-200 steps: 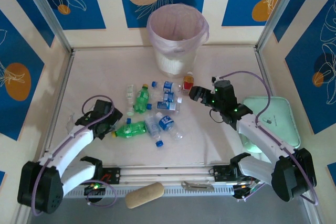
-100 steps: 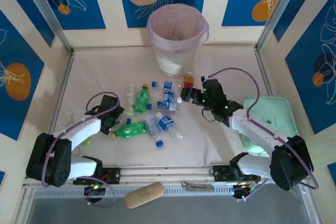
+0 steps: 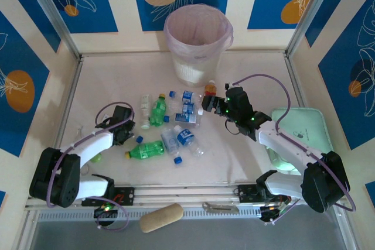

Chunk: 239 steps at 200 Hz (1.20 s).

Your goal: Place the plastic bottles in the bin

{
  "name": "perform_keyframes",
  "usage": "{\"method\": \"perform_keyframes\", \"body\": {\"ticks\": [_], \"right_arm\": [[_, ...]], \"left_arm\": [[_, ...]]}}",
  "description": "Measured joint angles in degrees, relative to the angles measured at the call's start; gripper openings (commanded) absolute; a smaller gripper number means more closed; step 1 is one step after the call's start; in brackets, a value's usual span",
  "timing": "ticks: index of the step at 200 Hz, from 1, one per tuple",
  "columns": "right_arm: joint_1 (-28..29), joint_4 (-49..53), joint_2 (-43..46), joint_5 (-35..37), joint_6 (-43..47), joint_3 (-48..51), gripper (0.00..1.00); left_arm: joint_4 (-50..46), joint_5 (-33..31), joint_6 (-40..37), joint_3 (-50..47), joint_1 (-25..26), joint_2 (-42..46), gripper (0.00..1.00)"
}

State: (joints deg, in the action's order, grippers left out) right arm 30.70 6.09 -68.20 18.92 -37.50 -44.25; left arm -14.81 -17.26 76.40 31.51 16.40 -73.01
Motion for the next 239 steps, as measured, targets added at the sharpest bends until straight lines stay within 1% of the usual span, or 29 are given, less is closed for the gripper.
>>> {"method": "perform_keyframes", "body": {"ticks": [16, 36, 71, 78, 112, 134, 152, 177, 205, 239], "right_arm": [[0.0, 0.15, 0.02, 0.02, 0.0, 0.0, 0.99], [0.0, 0.48, 0.04, 0.02, 0.02, -0.02, 0.99], [0.0, 0.63, 0.07, 0.22, 0.02, -0.02, 0.99], [0.0, 0.76, 0.07, 0.22, 0.0, -0.07, 0.99], [0.0, 0.94, 0.2, 0.28, 0.02, -0.46, 0.99], [-0.02, 1.01, 0.46, 0.28, 0.0, -0.55, 0.99], [-0.17, 1.03, 0.79, 0.26, 0.0, -0.59, 0.99], [-0.74, 1.03, 1.05, 0.22, -0.02, -0.66, 0.99], [-1.44, 1.09, 1.49, 0.2, -0.02, -0.66, 0.99], [-2.73, 1.2, 2.86, -0.33, -0.09, -0.66, 0.99]], "left_arm": [[0.33, -0.98, -0.2, 0.0, 0.0, 1.18, 0.55], [0.48, -2.21, -1.05, 0.04, 0.0, 2.86, 0.48], [0.68, -4.15, -3.85, 0.68, 0.0, 5.31, 0.43], [0.76, -4.37, -4.81, 1.03, 0.0, 5.79, 0.42], [3.48, -4.63, -11.5, 3.21, 0.0, 8.46, 0.41], [6.05, -2.8, -17.42, 5.95, 0.0, 9.16, 0.41], [7.58, 0.02, -22.47, 9.92, 0.02, 8.94, 0.41], [9.07, 5.4, -29.03, 18.71, 0.35, 6.4, 0.42], [11.28, 10.99, -34.64, 30.23, 1.97, 1.16, 0.42], [14.08, 15.45, -39.28, 44.02, 5.44, -7.43, 0.42]]}}
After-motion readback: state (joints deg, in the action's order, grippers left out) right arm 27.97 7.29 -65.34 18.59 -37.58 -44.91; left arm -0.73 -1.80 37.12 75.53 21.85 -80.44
